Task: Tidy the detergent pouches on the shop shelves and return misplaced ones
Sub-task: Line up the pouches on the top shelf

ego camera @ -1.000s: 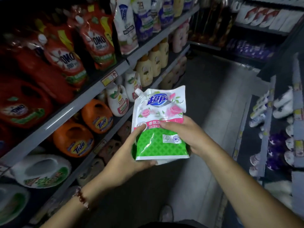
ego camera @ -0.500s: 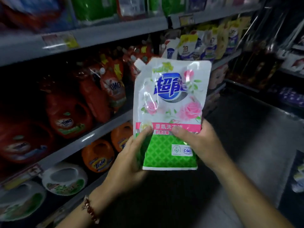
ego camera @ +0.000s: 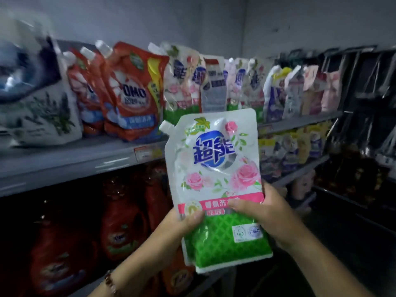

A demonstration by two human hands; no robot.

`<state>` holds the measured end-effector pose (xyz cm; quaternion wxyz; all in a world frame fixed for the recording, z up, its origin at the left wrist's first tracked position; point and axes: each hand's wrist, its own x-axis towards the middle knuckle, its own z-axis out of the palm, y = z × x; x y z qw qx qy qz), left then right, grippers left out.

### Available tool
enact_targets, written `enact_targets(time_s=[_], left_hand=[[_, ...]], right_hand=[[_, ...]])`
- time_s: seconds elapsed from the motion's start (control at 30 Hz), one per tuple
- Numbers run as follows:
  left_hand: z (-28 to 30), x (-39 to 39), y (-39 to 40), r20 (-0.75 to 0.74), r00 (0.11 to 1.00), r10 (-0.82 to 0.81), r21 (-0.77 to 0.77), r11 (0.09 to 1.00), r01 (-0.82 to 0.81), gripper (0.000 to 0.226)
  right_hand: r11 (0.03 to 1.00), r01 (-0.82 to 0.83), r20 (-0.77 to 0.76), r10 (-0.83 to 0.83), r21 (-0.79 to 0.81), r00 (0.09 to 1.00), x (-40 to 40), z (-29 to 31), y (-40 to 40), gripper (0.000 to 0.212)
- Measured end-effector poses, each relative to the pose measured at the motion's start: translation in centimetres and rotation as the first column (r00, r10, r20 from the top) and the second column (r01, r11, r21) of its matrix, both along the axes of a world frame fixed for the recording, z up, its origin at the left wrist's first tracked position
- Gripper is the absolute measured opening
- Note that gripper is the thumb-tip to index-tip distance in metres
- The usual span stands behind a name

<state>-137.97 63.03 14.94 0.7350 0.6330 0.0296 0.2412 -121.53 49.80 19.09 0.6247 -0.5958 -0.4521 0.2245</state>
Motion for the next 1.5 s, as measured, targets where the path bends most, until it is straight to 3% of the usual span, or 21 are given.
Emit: enact_targets(time_s=[0.2,0.33,0.4,0.5,0.57,0.67,0.8,0.93,1.07,1.2,1.27,1.4,1.5], left_hand=[[2.9,-0.7,1.3,0.052,0.979,0.197,-0.217,0.959,-0.182,0.047],[5.2,-0.9,2.4,0.073,0.907,0.415,-0.173,0.901,-0.399,0.034],[6.5,-0.8,3.1,0.094,0.86,0.502,-0.127,0.862,-0.49,0.034],[8.6,-0.3,4.0,0.143,0.803,0.578,-0.114,0.816,-0.567,0.052],[9.6,0.3,4.3,0.175,0.774,0.608,-0.104,0.793,-0.6,0.055],[11.0,1.5,4.4,0.217,0.705,0.675,-0.085,0.732,-0.676,0.044],[12.0,2.8,4.5,0.258,0.6,0.757,-0.048,0.63,-0.775,0.045],[11.8,3.1,4.7,0.258,0.538,0.803,-0.026,0.562,-0.827,0.052],[11.4,2.6,4.8,0.262,0.494,0.829,0.014,0.509,-0.861,0.049],[11.1,1.8,5.1,0.271,0.453,0.849,0.002,0.471,-0.882,0.061],[11.1,1.4,5.3,0.281,0.449,0.848,-0.003,0.469,-0.883,0.059],[11.4,0.5,5.8,0.283,0.424,0.86,-0.046,0.454,-0.89,0.043],[12.0,-0.6,6.2,0.282,0.408,0.868,-0.056,0.44,-0.896,0.032]], right_hand=[[0.985,-0.142,0.111,0.153,-0.098,0.982,-1.1,3.4,5.5,0.052],[0.958,-0.24,0.136,0.262,-0.16,0.955,-0.7,5.6,8.7,0.049],[0.94,-0.297,0.093,0.315,-0.166,0.944,0.0,6.9,10.0,0.043],[0.945,-0.297,0.045,0.306,-0.135,0.951,2.9,9.2,12.5,0.062],[0.974,-0.21,0.033,0.214,-0.08,0.976,5.9,10.5,14.8,0.066],[0.995,0.07,0.126,-0.061,-0.069,0.99,9.9,12.2,18.8,0.069],[0.909,0.41,0.34,-0.363,-0.075,0.867,12.6,13.9,24.3,0.097],[0.844,0.497,0.377,-0.401,-0.202,0.835,12.9,14.1,28.5,0.109],[0.788,0.573,0.408,-0.458,-0.225,0.79,13.2,13.4,31.1,0.12],[0.754,0.646,0.373,-0.569,-0.118,0.733,15.2,13.2,30.3,0.095],[0.782,0.623,0.309,-0.585,-0.033,0.75,16.6,13.3,30.0,0.079],[0.857,0.502,0.018,-0.507,0.121,0.862,18.9,13.7,28.3,0.034],[0.848,0.492,-0.294,-0.428,0.197,0.855,19.5,14.6,26.2,0.03]])
